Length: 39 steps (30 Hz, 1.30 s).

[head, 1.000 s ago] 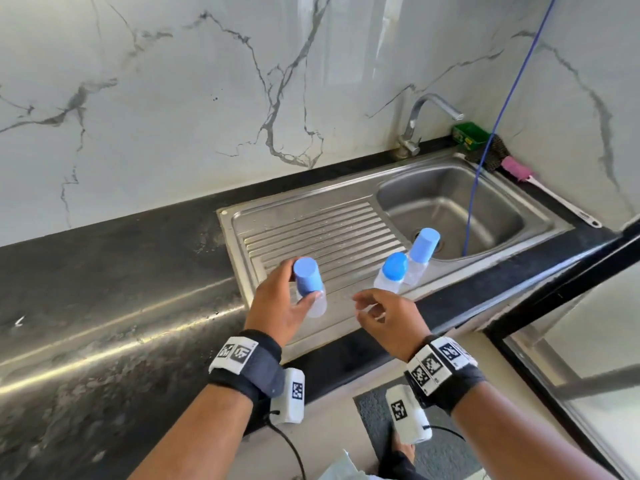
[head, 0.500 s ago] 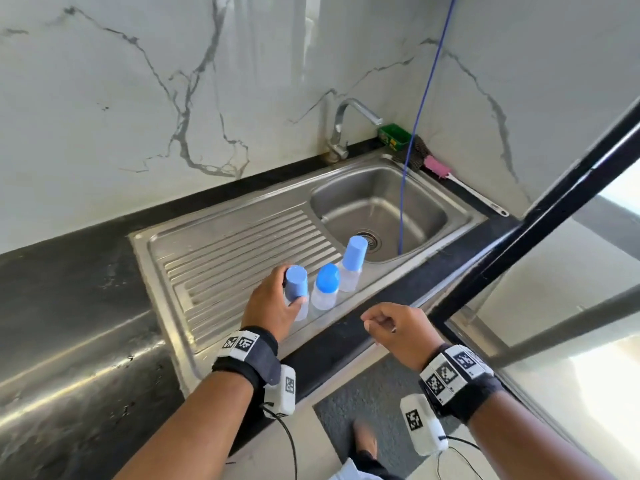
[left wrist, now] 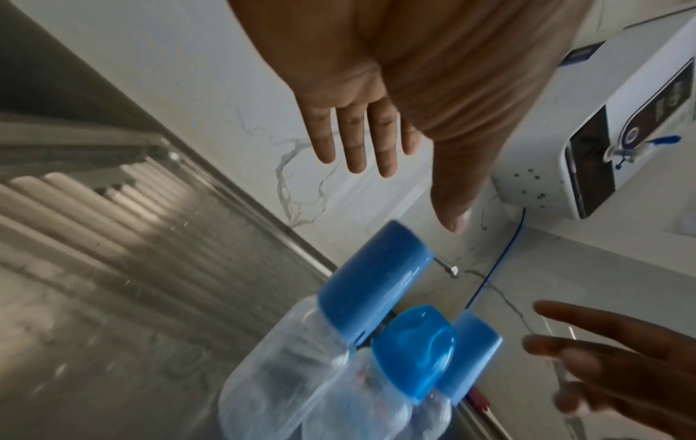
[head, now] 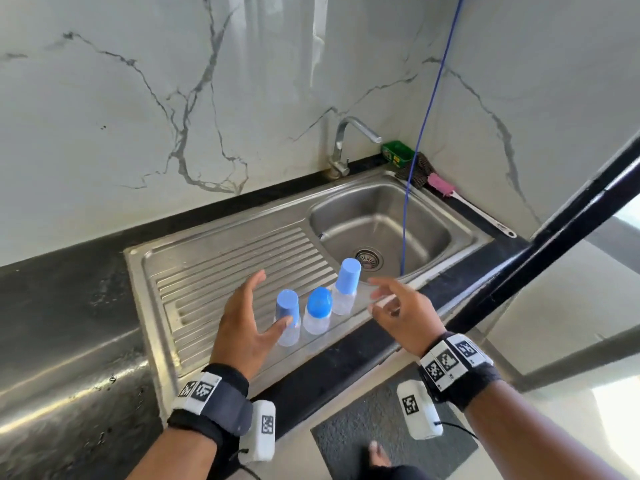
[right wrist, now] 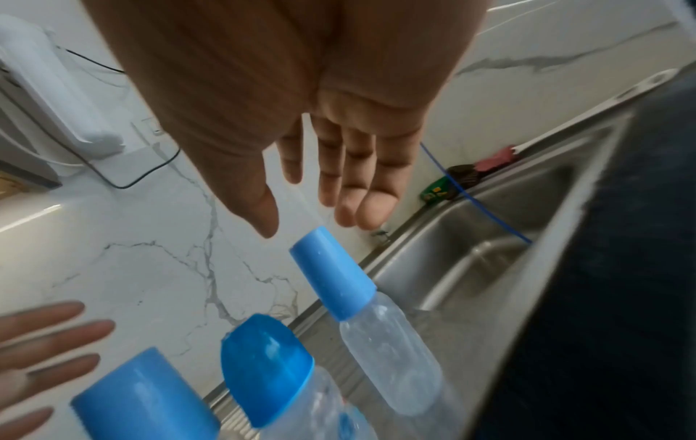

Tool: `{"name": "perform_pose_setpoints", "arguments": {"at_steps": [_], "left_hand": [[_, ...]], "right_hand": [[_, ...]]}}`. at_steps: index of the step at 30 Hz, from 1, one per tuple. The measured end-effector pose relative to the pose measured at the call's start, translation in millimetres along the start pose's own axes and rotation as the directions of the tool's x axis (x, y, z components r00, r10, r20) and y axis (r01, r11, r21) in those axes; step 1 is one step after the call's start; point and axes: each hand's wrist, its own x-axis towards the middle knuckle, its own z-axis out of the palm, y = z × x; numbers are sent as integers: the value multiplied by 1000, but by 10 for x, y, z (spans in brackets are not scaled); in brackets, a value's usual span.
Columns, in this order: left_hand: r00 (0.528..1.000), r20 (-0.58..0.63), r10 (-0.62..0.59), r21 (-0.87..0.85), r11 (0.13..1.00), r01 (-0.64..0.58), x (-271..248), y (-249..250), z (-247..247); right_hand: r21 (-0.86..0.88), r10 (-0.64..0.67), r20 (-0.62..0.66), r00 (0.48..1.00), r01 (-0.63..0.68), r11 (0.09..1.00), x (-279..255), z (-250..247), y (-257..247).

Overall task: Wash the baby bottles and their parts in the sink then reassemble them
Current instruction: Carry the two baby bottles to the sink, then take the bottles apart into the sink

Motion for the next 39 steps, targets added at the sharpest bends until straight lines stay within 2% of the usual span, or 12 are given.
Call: {"name": "perform_pose_setpoints", "arguments": {"at_steps": [5,9,11,13,21,23,25,26,28,33,36,39], "left_hand": [[988,-138,73,50,997,-66,72,418,-153],[962,-244,120,171,982,-79,208,904,-41],[953,-274,126,219,974,-65,291,1170,147],[950,-281,138,254,965,-65,408,1405,412],[974,-138,182,297,945,-134,1007,1881,1326],[986,-33,166,329,933,-146,1196,1964,1493],[989,69,135,424,893,-151,1361,1999,1662],[989,100,112,475,867,-146,1432,1995,1741],[988,127,83,521,842,-138,1548,1976,1848],[968,226,105,485,850,-206,1837,2041,2173],[954,297,41,398,903,-163,2029,2071,2368],[933,357,32,220,968,-118,2201,2036,2430]], "right_hand": [[26,-235,29,972,234,972,698,33,24],[-61,-369,337,866,411,909,1166,163,149],[3,-401,413,818,439,899,1289,153,247],[97,-420,410,810,419,903,1386,62,407],[294,-270,190,944,208,933,1839,-847,894],[499,-220,189,957,100,861,1961,-1049,911],[725,-173,292,941,-99,682,2032,-1182,909],[775,-154,348,925,-192,602,2059,-1226,930],[787,-130,406,905,-274,552,2105,-1291,1013],[690,-91,435,896,-267,673,2244,-1594,1211],[576,-100,412,906,-174,799,2358,-1768,1292],[537,-122,399,909,-124,834,2447,-1890,1330]]}}
